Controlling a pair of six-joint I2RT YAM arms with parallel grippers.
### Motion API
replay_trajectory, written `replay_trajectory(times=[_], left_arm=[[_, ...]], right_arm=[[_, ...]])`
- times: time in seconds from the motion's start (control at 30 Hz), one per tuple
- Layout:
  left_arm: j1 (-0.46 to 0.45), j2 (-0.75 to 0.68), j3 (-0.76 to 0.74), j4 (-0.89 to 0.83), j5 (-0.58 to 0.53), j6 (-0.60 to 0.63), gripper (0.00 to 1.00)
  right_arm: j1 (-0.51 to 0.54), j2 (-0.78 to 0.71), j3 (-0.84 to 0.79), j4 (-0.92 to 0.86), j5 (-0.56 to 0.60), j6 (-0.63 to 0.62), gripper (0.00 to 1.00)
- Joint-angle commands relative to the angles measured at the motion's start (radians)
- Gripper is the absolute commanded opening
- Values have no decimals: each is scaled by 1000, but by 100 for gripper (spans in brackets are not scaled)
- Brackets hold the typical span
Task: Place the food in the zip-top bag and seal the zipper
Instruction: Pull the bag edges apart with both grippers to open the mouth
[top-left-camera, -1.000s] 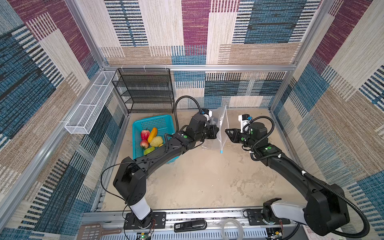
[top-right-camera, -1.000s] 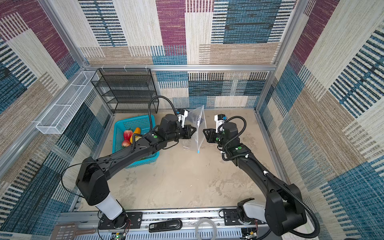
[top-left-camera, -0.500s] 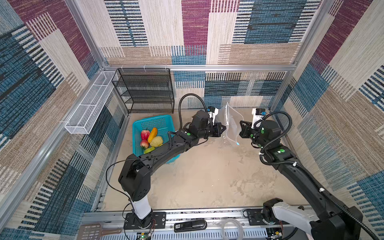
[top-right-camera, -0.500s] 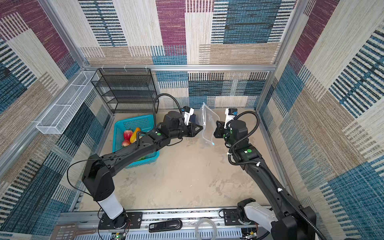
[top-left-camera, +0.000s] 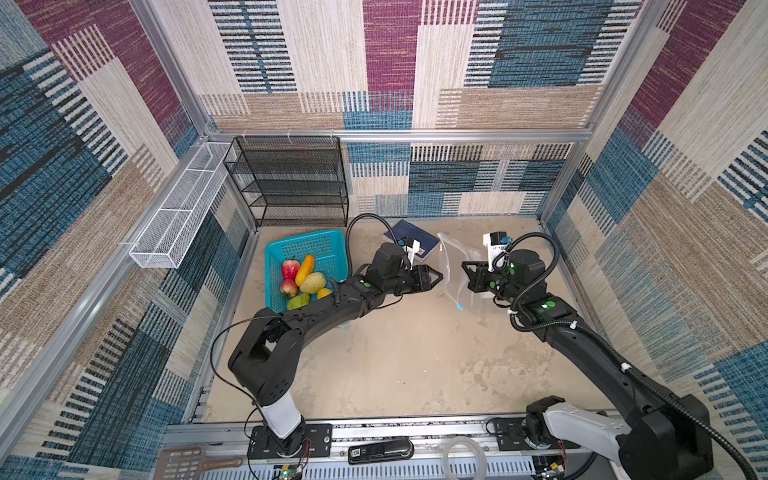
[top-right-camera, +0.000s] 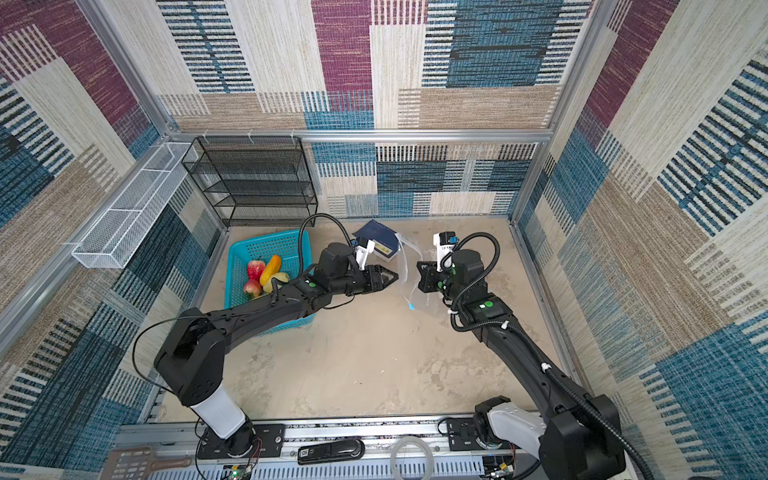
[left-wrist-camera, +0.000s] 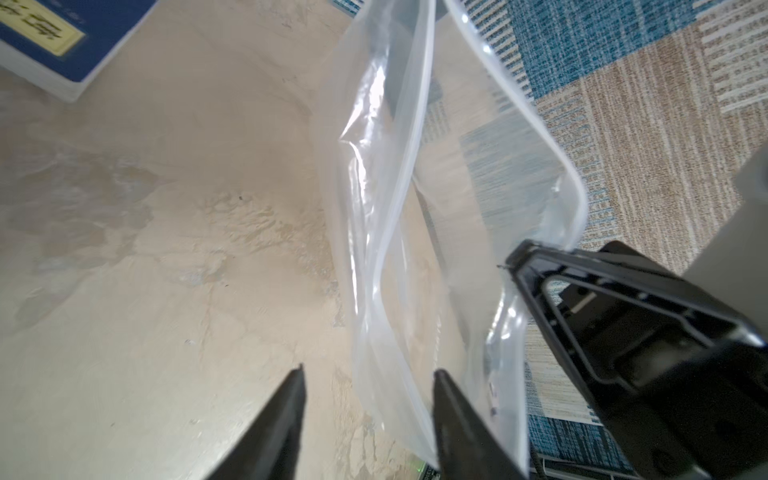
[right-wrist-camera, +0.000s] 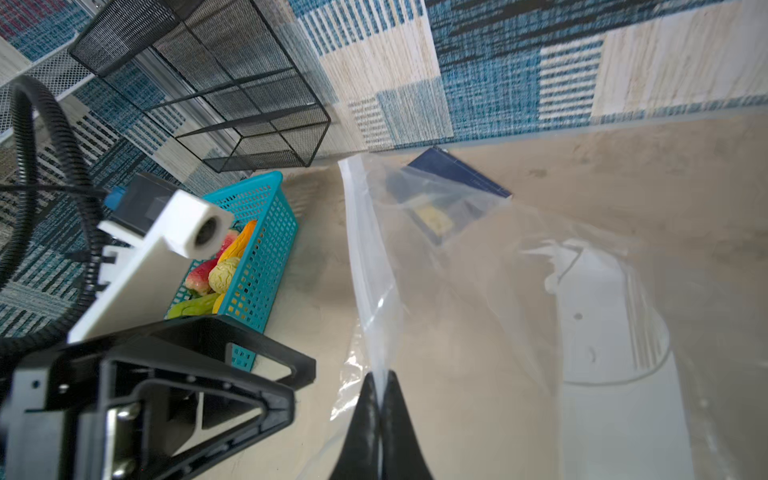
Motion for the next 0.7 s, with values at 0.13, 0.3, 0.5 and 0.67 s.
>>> replay_trajectory(times=[0.13, 0.3, 0.5, 0.67], left_arm=[[-10, -112, -12, -129, -158, 153, 69], [-29, -51, 101, -236, -228, 247, 69], [-50, 22, 200, -243, -197, 255, 70], [-72, 40, 215, -243, -185, 256, 72]], right_arm=[[1, 40, -17, 136, -131, 71, 0], [2, 30, -52, 218, -232, 121, 0], [1, 11, -69, 204, -188, 132, 0], [2, 23, -68, 203, -178, 143, 0]])
